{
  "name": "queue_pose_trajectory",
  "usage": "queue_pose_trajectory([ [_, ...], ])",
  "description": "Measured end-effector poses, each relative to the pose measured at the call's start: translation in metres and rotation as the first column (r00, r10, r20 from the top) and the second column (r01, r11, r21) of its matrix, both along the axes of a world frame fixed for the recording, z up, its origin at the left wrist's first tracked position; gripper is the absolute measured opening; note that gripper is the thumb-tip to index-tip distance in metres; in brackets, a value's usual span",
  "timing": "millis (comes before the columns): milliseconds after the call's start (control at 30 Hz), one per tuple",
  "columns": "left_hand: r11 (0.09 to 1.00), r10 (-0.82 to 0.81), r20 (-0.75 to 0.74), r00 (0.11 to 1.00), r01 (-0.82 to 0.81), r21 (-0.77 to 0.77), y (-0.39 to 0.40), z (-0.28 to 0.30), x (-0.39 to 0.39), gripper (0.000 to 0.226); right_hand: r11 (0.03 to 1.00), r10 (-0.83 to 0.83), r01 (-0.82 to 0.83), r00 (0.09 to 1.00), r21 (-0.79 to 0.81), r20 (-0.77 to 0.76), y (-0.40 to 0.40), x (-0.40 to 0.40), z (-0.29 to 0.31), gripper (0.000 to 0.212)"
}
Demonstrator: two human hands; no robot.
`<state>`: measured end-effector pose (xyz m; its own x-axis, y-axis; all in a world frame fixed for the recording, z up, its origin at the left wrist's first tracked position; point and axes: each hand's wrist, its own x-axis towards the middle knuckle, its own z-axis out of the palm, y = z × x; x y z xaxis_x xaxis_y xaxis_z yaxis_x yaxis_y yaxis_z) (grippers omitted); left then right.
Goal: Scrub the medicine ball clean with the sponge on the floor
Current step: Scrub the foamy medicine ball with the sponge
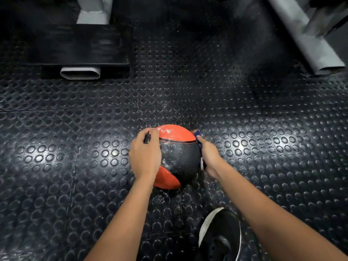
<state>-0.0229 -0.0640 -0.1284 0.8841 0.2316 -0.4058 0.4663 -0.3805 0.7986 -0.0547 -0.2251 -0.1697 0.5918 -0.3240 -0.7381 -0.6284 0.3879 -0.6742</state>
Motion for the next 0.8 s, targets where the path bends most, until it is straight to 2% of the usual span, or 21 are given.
queue_pose_trajectory([
  [33,1.000,-0.009,0.000,1.000,0.009,-0.009,0.002,-0.001,0.001,0.020,0.993,0.006,-0.001,0.999,-0.118,0.037,0.004,0.000,0.003,0.041],
  [100,0.999,-0.015,0.001,1.000,0.015,-0.028,0.004,-0.003,0.002,0.021,0.917,0.074,0.020,0.973,-0.398,0.221,0.018,-0.007,0.019,0.037],
  [167,1.000,-0.015,0.006,1.000,0.015,-0.011,0.005,-0.005,0.001,0.023,0.807,0.254,0.021,0.890,-0.590,0.378,0.034,-0.017,0.035,0.026],
  [233,1.000,-0.019,0.018,1.000,0.019,-0.005,0.005,-0.006,0.000,0.024,0.688,0.403,-0.015,0.839,-0.726,0.366,0.040,-0.027,0.025,0.032],
  [267,1.000,-0.020,0.022,1.000,0.020,-0.007,0.005,-0.006,-0.002,0.024,0.711,0.374,-0.012,0.853,-0.703,0.363,0.037,-0.028,0.018,0.035],
  [333,1.000,-0.021,0.032,0.999,0.021,-0.003,0.002,-0.006,-0.002,0.024,0.861,0.164,0.051,0.913,-0.505,0.373,0.028,-0.017,0.009,0.037],
  [433,1.000,0.001,0.025,1.000,-0.001,0.023,-0.003,-0.002,0.000,0.027,0.979,-0.062,0.105,0.970,-0.174,0.235,0.010,0.000,0.002,0.040],
  [500,1.000,0.000,0.011,1.000,0.000,0.015,-0.004,0.001,0.001,0.026,0.996,-0.079,0.081,0.996,-0.040,0.051,0.000,0.001,0.000,0.039],
  [567,1.000,-0.018,0.001,1.000,0.018,0.005,-0.001,0.000,0.001,0.022,1.000,0.012,-0.010,0.997,0.014,-0.079,-0.003,-0.004,0.000,0.040],
  [633,0.999,-0.035,0.005,0.999,0.035,-0.017,0.003,-0.002,0.000,0.016,1.000,-0.005,0.006,0.997,0.018,-0.071,0.002,-0.007,0.002,0.040],
  [667,0.999,-0.041,0.011,0.999,0.041,-0.033,0.005,-0.003,0.000,0.015,0.998,-0.062,0.061,0.998,-0.016,-0.008,0.005,-0.008,0.004,0.040],
  [733,0.997,-0.047,0.012,0.999,0.048,-0.053,0.006,-0.002,0.002,0.014,0.966,-0.074,0.117,0.980,-0.230,0.187,0.014,-0.015,0.016,0.040],
  [800,0.997,-0.055,0.009,0.998,0.055,-0.049,0.007,-0.002,0.004,0.015,0.879,0.083,0.087,0.940,-0.469,0.330,0.023,-0.022,0.024,0.040],
])
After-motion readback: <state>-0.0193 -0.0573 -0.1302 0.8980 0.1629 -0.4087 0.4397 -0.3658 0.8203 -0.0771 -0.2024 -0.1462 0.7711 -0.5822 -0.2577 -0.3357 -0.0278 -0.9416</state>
